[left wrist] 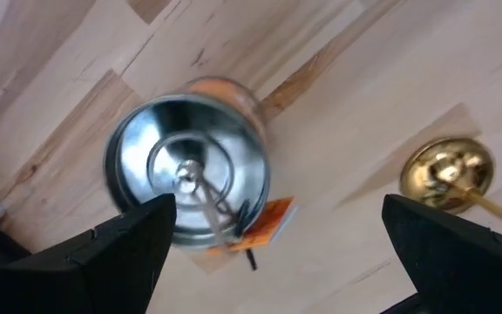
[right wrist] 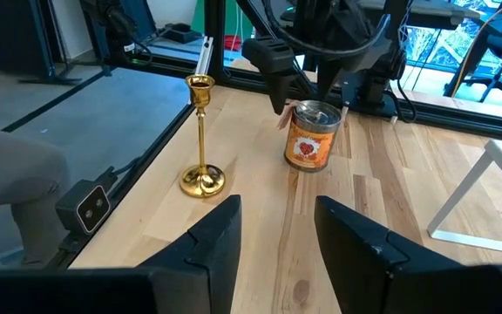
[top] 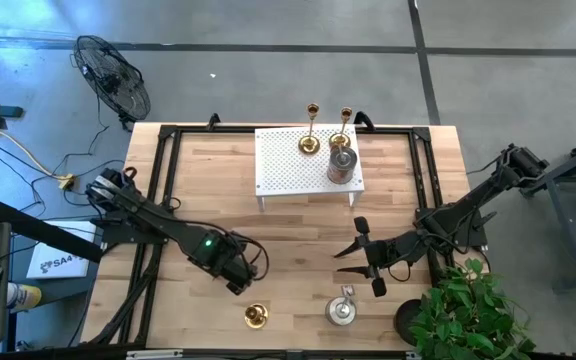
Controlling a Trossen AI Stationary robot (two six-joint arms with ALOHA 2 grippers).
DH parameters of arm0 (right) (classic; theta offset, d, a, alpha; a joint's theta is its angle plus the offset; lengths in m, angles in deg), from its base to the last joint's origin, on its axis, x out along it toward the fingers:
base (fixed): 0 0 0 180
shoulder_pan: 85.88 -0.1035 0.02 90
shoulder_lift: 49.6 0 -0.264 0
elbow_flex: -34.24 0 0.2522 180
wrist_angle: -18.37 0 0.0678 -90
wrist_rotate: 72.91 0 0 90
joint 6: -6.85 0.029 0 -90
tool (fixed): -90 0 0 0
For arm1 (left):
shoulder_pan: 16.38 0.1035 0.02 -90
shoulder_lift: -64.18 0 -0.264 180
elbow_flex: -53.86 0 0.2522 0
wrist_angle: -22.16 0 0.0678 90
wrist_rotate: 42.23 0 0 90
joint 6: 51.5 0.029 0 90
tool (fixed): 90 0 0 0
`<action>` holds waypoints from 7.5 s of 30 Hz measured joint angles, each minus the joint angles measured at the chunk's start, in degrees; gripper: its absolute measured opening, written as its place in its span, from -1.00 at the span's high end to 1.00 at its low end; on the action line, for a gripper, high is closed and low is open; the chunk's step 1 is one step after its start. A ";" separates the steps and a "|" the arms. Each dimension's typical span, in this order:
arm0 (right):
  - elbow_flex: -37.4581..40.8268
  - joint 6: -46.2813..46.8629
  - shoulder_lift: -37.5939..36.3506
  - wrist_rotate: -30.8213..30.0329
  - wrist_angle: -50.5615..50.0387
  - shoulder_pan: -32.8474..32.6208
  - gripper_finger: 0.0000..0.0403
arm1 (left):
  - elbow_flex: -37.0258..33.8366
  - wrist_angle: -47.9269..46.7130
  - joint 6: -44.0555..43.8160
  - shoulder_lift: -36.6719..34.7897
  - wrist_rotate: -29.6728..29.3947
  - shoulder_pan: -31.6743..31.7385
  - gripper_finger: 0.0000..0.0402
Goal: Pick & Place candle stick holders
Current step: Put the left silver candle on the shelf aligned with the other silver candle
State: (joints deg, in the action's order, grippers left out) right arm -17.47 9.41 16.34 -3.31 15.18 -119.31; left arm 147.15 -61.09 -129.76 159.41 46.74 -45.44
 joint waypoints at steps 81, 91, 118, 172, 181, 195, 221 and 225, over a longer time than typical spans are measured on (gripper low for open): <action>-0.01 0.00 0.00 0.01 -0.02 0.01 0.29 | -13.52 8.49 1.71 -0.23 -2.34 -0.59 -0.96; 0.00 -0.02 0.00 0.01 -0.02 0.01 0.29 | -13.11 9.04 1.94 -0.25 -3.89 -0.61 -0.75; -0.01 -0.01 0.00 0.00 -0.02 0.02 0.29 | -13.00 11.96 1.45 -0.34 -0.66 -0.57 -0.75; 0.00 -4.80 0.00 -1.87 2.02 0.04 0.29 | 25.85 -8.38 37.25 -0.73 -33.05 2.31 -0.75; -0.02 -8.69 -0.04 -3.22 4.32 0.04 0.29 | 25.77 -2.27 46.40 -0.67 -32.07 7.75 -0.75; -0.02 16.32 0.02 0.04 12.36 0.64 0.29 | 25.68 -0.31 46.84 0.59 -29.56 9.25 -0.75; -0.02 12.25 0.00 -0.12 14.16 0.91 0.29 | 25.66 0.74 39.97 0.71 -32.33 9.20 -0.75; -0.02 13.34 0.00 3.82 14.17 0.91 0.29 | 25.66 0.72 39.49 0.71 -32.61 9.20 -0.75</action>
State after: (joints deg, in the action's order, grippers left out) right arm -17.50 22.76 16.34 0.51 29.34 -118.39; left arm 172.81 -60.37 -90.26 160.12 14.13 -36.24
